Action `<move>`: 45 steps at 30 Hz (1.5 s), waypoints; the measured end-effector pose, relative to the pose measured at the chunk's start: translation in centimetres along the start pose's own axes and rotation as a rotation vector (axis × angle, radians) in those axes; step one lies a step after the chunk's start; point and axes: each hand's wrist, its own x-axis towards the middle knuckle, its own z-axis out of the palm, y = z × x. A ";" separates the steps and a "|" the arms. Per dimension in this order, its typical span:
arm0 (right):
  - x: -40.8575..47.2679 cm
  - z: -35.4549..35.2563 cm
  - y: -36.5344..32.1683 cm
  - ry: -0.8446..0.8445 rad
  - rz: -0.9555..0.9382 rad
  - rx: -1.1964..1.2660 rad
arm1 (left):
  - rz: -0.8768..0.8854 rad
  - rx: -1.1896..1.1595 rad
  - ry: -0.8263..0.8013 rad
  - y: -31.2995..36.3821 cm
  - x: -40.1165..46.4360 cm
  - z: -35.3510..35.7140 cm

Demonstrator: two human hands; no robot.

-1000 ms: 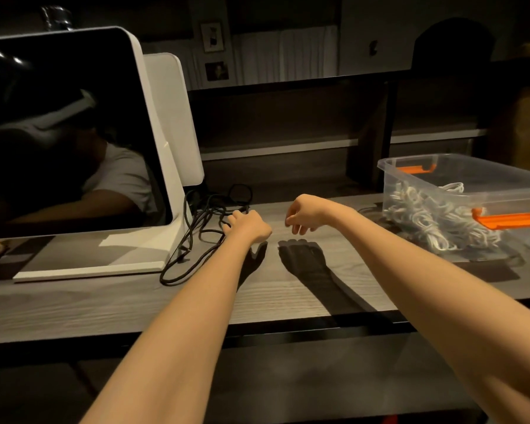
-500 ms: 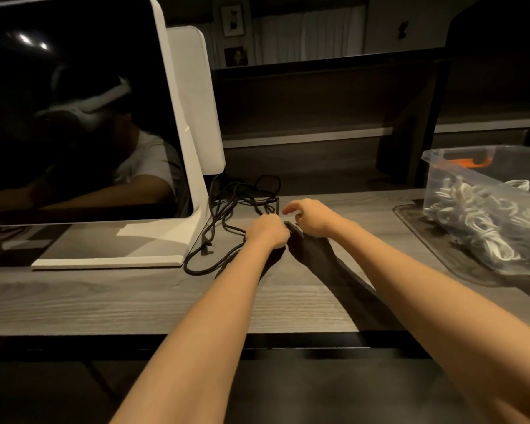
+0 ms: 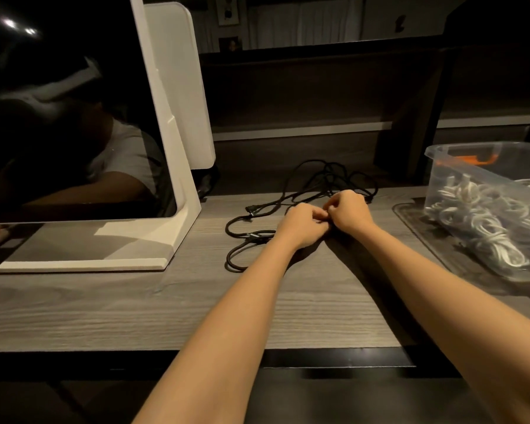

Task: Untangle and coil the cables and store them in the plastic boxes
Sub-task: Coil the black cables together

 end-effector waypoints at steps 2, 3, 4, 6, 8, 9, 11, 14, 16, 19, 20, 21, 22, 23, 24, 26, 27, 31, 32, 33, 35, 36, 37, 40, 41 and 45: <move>0.1 0.2 0.7 0.016 -0.007 0.005 | 0.006 -0.128 0.232 0.3 -0.2 0.1; 0.1 0.3 0.9 0.000 -0.017 -0.016 | 0.002 -0.115 0.364 0.5 -0.3 0.0; 0.2 0.3 1.1 -0.024 -0.020 -0.038 | -0.007 -0.049 0.474 0.5 -0.3 -0.3; 0.6 0.0 1.7 -0.061 -0.028 -0.068 | -0.067 0.176 0.580 0.3 0.0 -1.0; 0.9 -0.5 2.5 -0.079 -0.048 -0.109 | -0.244 0.356 0.518 -0.1 0.3 -1.8; 0.9 -0.9 3.0 -0.070 -0.068 -0.148 | -0.349 0.388 0.450 -0.3 0.4 -2.1; 0.5 -1.5 4.0 0.002 -0.125 -0.260 | -0.473 0.368 0.351 -0.9 0.6 -2.2; 0.0 -2.3 4.6 0.120 -0.203 -0.419 | -0.433 0.295 0.384 -1.8 0.8 -2.0; -0.2 -2.4 4.3 0.145 -0.244 -0.452 | -0.400 0.234 0.439 -2.1 0.9 -2.0; -0.2 -2.2 3.4 0.165 -0.343 -0.320 | -0.388 0.188 0.362 -2.0 1.2 -2.2; -0.3 -2.2 3.0 0.165 -0.394 -0.249 | -0.386 0.210 0.300 -1.9 1.3 -2.3; -0.6 -2.1 2.6 0.155 -0.447 -0.175 | -0.379 0.247 0.233 -1.7 1.4 -2.3; -0.7 -2.0 2.1 0.129 -0.493 -0.112 | -0.364 0.285 0.176 -1.5 1.5 -2.4; -0.9 -1.9 1.6 0.087 -0.531 -0.075 | -0.339 0.311 0.131 -1.3 1.4 -2.3; -1.0 -1.8 1.2 0.028 -0.555 -0.066 | -0.313 0.300 0.095 -1.1 1.5 -2.1; -1.0 -1.3 0.6 -0.099 -0.573 -0.098 | -0.276 0.251 0.063 -0.6 1.5 -1.7; -1.0 -1.1 0.6 -0.150 -0.568 -0.120 | -0.260 0.225 0.075 -0.4 1.4 -1.4; -1.0 -1.4 0.9 -0.197 -0.448 -0.233 | -0.162 -0.059 0.138 -0.3 1.5 -0.9; -1.0 -1.5 1.1 -0.154 -0.430 -0.282 | -0.132 -0.125 0.136 -0.3 1.5 -0.8; -1.0 -1.7 1.1 -0.096 -0.419 -0.347 | -0.102 -0.180 0.134 -0.2 1.4 -0.8; -0.7 -1.9 1.4 0.001 -0.374 -0.465 | -0.056 -0.300 0.161 0.1 1.4 -0.8; -0.6 -2.0 1.5 0.028 -0.332 -0.494 | -0.035 -0.357 0.190 0.2 1.5 -0.9; -0.4 -2.1 1.7 0.047 -0.286 -0.503 | -0.014 -0.404 0.216 0.3 1.6 -0.9; -0.2 -2.6 2.3 0.155 -0.272 -0.509 | 0.024 -0.467 0.230 0.5 1.6 -0.8; -0.2 -2.8 2.4 0.200 -0.304 -0.518 | 0.030 -0.460 0.228 0.6 1.6 -0.7; -0.4 -3.5 3.0 0.295 -0.367 -0.531 | 0.023 -0.363 0.197 0.0 2.0 -0.6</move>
